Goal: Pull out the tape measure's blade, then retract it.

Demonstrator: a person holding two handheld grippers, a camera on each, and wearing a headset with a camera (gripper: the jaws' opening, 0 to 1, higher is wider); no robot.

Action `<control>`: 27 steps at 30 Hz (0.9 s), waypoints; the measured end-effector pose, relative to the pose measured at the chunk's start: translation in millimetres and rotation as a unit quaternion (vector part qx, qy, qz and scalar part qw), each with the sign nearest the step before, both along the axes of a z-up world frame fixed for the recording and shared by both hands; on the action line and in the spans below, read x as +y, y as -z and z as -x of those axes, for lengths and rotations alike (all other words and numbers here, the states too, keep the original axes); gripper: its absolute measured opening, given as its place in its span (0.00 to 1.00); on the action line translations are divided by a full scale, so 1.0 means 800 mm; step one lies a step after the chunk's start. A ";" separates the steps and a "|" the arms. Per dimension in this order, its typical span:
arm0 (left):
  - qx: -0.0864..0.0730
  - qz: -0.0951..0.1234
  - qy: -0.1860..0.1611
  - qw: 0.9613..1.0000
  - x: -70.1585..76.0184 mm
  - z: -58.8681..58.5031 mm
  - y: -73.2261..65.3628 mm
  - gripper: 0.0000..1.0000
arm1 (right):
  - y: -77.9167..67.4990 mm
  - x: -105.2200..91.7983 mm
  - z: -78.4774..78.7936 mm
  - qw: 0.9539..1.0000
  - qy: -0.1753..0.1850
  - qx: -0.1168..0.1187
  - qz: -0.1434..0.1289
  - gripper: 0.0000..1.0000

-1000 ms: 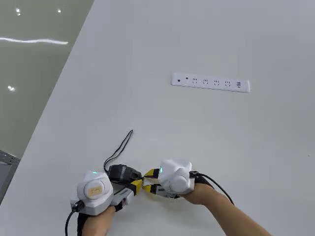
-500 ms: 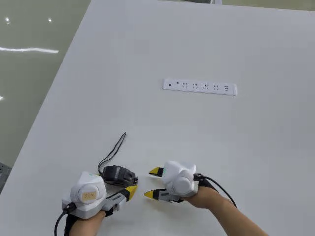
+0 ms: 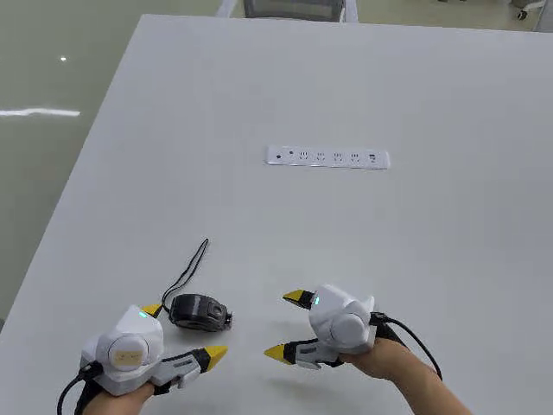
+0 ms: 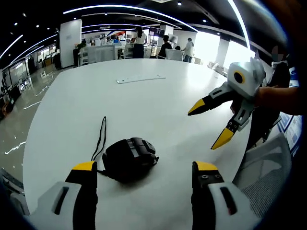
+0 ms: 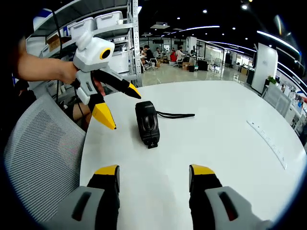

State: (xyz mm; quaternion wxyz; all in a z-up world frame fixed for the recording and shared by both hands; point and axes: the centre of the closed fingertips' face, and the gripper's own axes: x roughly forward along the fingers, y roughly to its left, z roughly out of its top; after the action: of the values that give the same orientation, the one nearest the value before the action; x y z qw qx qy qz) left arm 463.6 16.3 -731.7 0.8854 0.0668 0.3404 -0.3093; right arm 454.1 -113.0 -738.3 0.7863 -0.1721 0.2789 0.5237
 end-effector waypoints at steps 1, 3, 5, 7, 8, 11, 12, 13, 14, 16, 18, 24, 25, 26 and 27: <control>-0.004 0.004 0.006 1.000 -0.001 0.001 -0.003 0.79 | -0.004 -0.005 0.000 1.000 0.010 -0.004 -0.003 0.59; -0.011 0.001 0.016 1.000 0.000 0.005 -0.009 0.80 | -0.013 -0.014 0.004 1.000 0.026 -0.003 -0.010 0.60; -0.022 -0.002 0.032 0.999 -0.002 0.009 -0.016 0.82 | -0.020 -0.023 0.008 0.999 0.041 -0.002 -0.014 0.62; -0.029 -0.009 0.046 0.998 -0.002 0.013 -0.021 0.85 | -0.026 -0.031 0.015 0.999 0.047 0.001 -0.019 0.67; -0.031 -0.010 0.050 0.998 -0.003 0.015 -0.022 0.87 | -0.028 -0.035 0.016 0.999 0.050 0.000 -0.019 0.68; -0.035 -0.010 0.060 0.998 -0.002 0.020 -0.027 0.89 | -0.033 -0.048 0.024 0.998 0.055 -0.006 -0.015 0.71; -0.036 -0.010 0.061 0.997 -0.002 0.022 -0.029 0.89 | -0.034 -0.052 0.026 0.998 0.059 -0.005 -0.015 0.73; -0.038 -0.009 0.061 0.997 -0.001 0.023 -0.031 0.90 | -0.037 -0.057 0.029 0.998 0.063 -0.004 -0.016 0.74; -0.038 -0.008 0.062 0.997 -0.001 0.023 -0.033 0.90 | -0.039 -0.061 0.031 0.998 0.067 -0.004 -0.017 0.75; -0.038 -0.005 0.065 0.997 0.000 0.026 -0.033 0.92 | -0.043 -0.070 0.037 0.997 0.071 -0.004 -0.019 0.78; -0.038 -0.003 0.070 0.997 0.000 0.029 -0.034 0.92 | -0.045 -0.081 0.040 0.997 0.077 -0.006 -0.018 0.80; -0.037 -0.007 0.074 0.997 0.006 0.035 -0.036 0.93 | -0.051 -0.110 0.048 0.994 0.104 0.001 -0.029 0.85; -0.036 -0.008 0.076 0.996 0.007 0.036 -0.036 0.94 | -0.052 -0.116 0.051 0.994 0.107 0.003 -0.028 0.85; -0.036 -0.008 0.076 0.996 0.007 0.037 -0.036 0.94 | -0.052 -0.119 0.053 0.994 0.109 0.004 -0.028 0.86; -0.036 -0.007 0.077 0.996 0.008 0.038 -0.037 0.94 | -0.050 -0.124 0.055 0.993 0.111 0.006 -0.029 0.86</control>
State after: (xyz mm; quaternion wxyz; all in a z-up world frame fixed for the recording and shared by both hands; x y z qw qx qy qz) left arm 433.2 22.7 -702.4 0.8701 0.1103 0.3043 -0.3716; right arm 409.7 -212.5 -698.0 0.8426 -0.1141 0.2858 0.4419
